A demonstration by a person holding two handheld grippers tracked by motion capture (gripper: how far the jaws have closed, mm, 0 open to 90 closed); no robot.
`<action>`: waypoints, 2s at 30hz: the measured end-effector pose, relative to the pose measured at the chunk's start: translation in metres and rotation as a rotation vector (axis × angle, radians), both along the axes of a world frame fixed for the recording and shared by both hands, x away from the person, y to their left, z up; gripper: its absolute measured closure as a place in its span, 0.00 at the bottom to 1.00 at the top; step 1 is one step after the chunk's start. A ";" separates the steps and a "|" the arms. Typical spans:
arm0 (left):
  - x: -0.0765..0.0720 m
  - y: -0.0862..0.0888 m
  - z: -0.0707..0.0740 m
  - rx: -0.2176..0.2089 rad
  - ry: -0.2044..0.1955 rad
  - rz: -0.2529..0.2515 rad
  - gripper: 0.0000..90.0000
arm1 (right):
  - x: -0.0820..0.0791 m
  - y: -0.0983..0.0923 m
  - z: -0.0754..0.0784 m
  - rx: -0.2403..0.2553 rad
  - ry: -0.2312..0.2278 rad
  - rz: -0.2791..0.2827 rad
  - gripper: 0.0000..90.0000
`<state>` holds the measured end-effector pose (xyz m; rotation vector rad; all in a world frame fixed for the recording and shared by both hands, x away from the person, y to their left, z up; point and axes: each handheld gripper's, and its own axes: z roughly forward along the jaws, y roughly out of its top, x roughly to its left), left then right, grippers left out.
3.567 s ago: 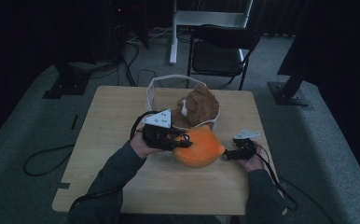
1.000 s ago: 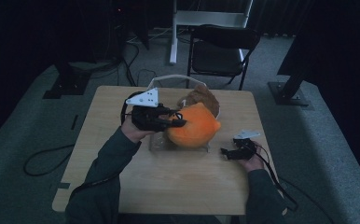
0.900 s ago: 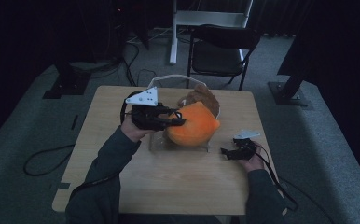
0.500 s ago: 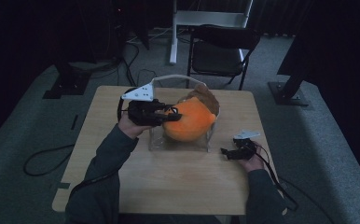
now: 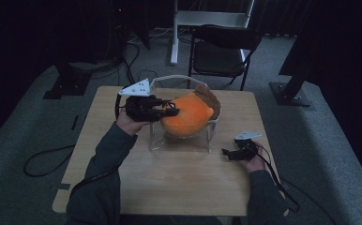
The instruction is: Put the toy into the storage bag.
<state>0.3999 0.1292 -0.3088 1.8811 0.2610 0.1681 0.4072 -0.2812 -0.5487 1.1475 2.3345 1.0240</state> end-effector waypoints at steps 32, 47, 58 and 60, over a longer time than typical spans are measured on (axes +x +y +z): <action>0.020 0.017 0.011 -0.020 0.007 0.077 0.74 | 0.000 0.000 0.000 0.000 0.000 0.000 0.20; 0.027 0.023 0.016 -0.045 0.007 0.114 0.74 | 0.000 0.000 0.000 0.000 0.000 0.001 0.20; 0.029 0.023 0.020 -0.040 -0.005 0.137 0.74 | 0.000 0.000 0.000 0.000 0.000 0.001 0.20; 0.029 0.023 0.021 -0.044 -0.005 0.148 0.74 | 0.000 0.000 0.000 0.000 0.000 0.000 0.20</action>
